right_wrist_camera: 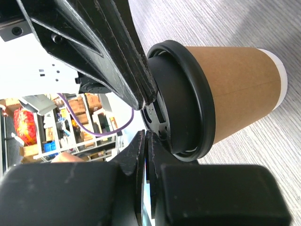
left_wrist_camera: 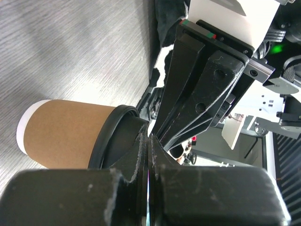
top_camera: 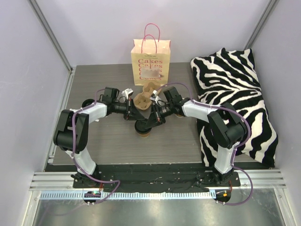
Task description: Pack the takeout coffee
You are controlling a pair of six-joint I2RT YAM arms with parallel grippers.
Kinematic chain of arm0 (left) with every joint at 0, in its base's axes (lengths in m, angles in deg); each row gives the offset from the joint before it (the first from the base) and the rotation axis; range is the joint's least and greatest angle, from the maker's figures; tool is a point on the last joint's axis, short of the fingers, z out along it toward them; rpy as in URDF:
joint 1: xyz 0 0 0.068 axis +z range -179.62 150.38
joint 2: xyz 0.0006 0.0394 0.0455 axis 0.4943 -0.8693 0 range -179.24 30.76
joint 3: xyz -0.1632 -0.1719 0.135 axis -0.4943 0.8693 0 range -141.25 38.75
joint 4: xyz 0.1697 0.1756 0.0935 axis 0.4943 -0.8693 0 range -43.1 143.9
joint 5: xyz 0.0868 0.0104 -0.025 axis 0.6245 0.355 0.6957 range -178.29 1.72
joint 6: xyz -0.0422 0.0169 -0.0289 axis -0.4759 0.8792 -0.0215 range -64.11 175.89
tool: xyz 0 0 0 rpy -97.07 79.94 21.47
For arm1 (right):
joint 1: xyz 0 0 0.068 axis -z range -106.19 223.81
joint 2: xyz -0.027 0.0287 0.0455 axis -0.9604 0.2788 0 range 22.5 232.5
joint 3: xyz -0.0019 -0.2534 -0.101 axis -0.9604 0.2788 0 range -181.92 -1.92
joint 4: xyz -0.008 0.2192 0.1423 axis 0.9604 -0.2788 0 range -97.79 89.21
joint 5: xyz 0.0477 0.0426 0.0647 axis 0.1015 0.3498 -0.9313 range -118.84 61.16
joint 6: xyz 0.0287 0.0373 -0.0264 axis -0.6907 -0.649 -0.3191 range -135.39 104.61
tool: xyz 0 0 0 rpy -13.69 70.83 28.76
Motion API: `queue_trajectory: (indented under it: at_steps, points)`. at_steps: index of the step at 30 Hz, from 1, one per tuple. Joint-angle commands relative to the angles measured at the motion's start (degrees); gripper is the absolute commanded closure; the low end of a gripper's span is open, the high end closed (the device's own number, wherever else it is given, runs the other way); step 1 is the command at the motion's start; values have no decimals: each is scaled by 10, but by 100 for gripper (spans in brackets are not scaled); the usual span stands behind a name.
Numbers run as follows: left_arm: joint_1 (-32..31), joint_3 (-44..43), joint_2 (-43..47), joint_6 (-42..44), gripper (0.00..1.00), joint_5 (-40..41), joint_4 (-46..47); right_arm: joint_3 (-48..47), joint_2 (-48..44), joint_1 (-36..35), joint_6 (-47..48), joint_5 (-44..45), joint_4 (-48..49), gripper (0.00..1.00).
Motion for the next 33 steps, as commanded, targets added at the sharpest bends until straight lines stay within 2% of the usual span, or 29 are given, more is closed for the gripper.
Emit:
queue_trajectory:
  at_steps: [1,7,23,28,33]
  points:
    - [-2,1,-24,38,100,52,-22,7,31,-4,45,39,-23,92]
    - [-1,3,-35,48,100,56,-30,9,44,-2,62,64,-45,94]
    - [-1,5,-57,63,100,58,-38,2,67,1,98,200,-99,94]
    - [-1,-1,-57,63,100,39,-37,-1,75,0,101,197,-106,94]
    - [-1,-11,-4,48,100,-11,-15,-23,73,0,98,180,-108,94]
